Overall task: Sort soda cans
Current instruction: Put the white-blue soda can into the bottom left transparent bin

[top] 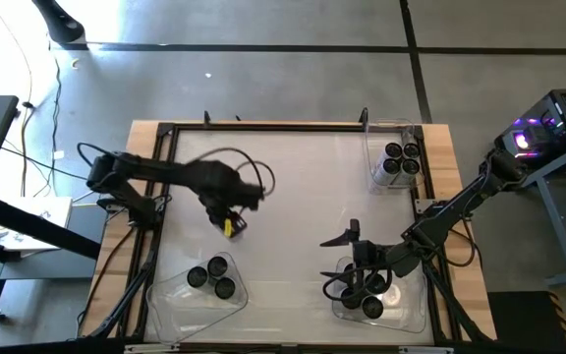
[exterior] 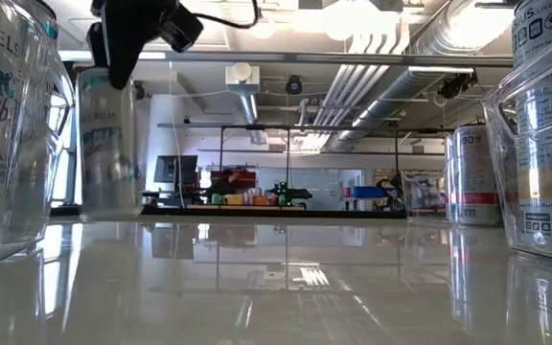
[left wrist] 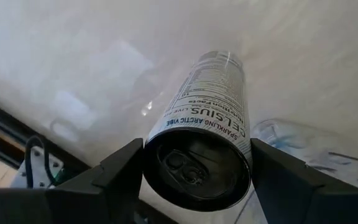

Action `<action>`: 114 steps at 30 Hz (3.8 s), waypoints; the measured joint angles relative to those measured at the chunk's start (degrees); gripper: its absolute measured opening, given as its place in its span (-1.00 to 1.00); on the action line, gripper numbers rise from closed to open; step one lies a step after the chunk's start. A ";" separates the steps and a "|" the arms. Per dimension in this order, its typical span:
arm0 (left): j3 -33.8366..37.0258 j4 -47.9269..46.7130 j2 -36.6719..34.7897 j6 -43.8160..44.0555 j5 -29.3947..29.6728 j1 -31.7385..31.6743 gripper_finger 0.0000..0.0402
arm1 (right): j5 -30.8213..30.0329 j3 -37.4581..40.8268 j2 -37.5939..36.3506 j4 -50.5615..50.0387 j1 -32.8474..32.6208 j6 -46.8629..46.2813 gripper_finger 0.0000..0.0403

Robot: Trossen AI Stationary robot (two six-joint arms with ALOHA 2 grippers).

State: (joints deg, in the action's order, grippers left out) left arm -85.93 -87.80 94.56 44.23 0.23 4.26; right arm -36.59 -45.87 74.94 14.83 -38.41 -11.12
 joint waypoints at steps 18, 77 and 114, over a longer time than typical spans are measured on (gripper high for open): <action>0.07 3.31 0.83 -3.49 0.25 0.22 0.54 | -0.01 0.00 0.00 -0.42 0.00 -0.50 0.58; -0.48 4.97 1.21 -35.17 10.03 14.07 0.23 | -0.05 0.00 0.00 -0.39 0.00 -1.28 0.58; -1.73 -1.12 1.51 -54.17 8.25 9.90 0.52 | -0.08 0.00 0.00 -0.39 0.15 -1.24 0.58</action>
State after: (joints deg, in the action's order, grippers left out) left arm -87.66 -88.92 96.07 -9.94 8.48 14.16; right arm -36.67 -45.87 74.94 14.44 -38.26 -12.36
